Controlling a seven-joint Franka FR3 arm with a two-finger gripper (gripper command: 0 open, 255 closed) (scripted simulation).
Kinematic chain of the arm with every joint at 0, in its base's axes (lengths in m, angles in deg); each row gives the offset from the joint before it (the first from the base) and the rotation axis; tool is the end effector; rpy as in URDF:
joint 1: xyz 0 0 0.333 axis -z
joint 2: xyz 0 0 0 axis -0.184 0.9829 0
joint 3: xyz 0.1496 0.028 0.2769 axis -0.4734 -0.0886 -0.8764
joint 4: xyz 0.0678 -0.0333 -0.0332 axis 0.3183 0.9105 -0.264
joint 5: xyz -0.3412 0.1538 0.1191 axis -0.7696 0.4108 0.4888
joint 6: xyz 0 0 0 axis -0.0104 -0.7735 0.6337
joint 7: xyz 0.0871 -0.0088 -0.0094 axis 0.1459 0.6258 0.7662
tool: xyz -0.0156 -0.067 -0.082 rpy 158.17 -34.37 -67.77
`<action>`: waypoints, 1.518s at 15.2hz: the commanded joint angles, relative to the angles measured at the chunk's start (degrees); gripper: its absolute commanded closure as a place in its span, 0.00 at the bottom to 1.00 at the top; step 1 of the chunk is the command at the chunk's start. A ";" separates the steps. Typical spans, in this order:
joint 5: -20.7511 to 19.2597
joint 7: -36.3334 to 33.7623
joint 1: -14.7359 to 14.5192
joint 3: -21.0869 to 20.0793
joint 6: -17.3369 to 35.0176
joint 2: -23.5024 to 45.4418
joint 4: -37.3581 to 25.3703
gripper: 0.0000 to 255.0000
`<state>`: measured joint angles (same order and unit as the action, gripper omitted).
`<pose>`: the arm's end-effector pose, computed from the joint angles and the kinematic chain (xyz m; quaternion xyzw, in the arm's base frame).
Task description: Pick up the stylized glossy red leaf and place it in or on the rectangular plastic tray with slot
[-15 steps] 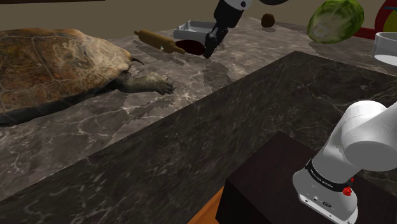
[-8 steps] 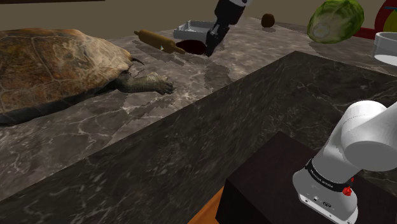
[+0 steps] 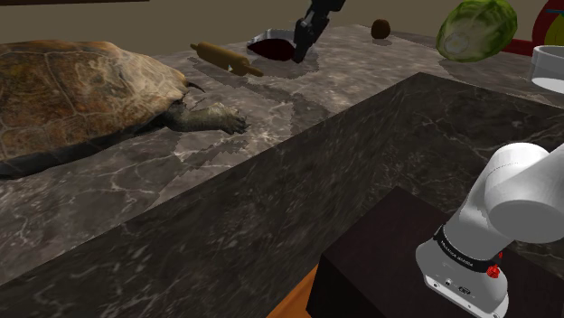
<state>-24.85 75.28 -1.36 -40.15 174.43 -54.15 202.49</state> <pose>0.4215 0.1604 0.6507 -0.9624 -0.1874 -0.1939 0.0333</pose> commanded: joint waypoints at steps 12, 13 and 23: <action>-0.54 -0.52 0.27 0.07 -10.10 3.08 -13.15 1.00; -0.59 -0.56 0.29 0.07 -10.87 3.40 -14.24 1.00; -0.69 1.66 1.12 1.83 -16.25 7.65 -23.73 1.00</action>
<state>-25.60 76.04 -0.50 -38.94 158.31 -47.37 179.70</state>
